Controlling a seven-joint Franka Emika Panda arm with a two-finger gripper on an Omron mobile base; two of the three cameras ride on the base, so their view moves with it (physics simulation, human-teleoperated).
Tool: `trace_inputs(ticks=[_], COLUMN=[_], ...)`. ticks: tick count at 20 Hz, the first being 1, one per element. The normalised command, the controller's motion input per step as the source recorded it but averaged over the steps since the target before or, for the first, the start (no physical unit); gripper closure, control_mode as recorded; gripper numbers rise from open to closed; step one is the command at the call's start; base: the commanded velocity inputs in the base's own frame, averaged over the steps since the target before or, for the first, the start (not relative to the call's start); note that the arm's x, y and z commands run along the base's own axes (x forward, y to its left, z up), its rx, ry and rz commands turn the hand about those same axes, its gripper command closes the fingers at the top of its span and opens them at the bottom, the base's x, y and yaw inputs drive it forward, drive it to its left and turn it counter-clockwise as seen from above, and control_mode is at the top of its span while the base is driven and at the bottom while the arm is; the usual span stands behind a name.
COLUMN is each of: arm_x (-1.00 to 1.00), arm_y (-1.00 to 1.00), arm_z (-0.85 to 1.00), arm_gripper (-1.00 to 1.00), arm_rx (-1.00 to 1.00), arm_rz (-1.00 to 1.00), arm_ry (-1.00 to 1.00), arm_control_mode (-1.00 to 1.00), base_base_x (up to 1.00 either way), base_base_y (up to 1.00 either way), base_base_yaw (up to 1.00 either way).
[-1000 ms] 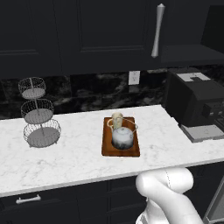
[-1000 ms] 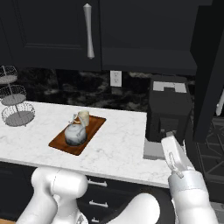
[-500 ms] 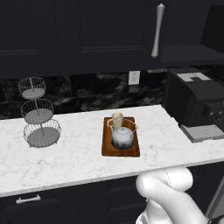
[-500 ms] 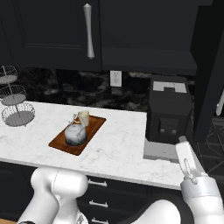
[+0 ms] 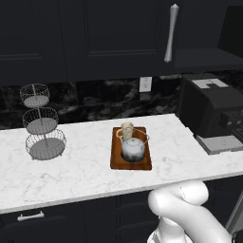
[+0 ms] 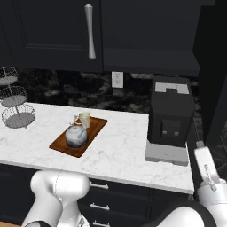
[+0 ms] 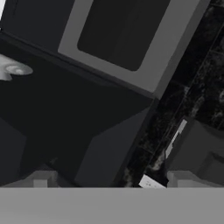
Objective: Pick the kettle from the counter and place it on the tray. Then pick the mug from the cabinet and place it on the tray. Then close the cabinet doors.
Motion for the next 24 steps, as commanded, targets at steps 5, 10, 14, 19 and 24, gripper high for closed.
trace_inputs(ticks=[5,10,14,19,24], arm_x=[0.0,0.0,0.0,0.06,0.01], arm_y=[-0.23,-0.19,-0.39,-0.28,-0.03], arm_z=[-0.16,-0.47,0.21,0.5,0.65], arm_gripper=[-1.0,-1.0,-1.0,-1.0,-1.0], arm_rx=[0.01,0.0,0.03,0.0,-0.01], arm_rz=[0.0,0.0,0.0,0.0,0.0], arm_ry=[0.0,0.0,0.0,0.01,0.0], arm_control_mode=[-1.0,-1.0,-1.0,-1.0,-1.0], base_base_x=[0.0,0.0,0.0,0.0,0.0], base_base_y=[0.0,0.0,0.0,0.0,0.0], base_base_yaw=[0.0,0.0,0.0,0.0,0.0])
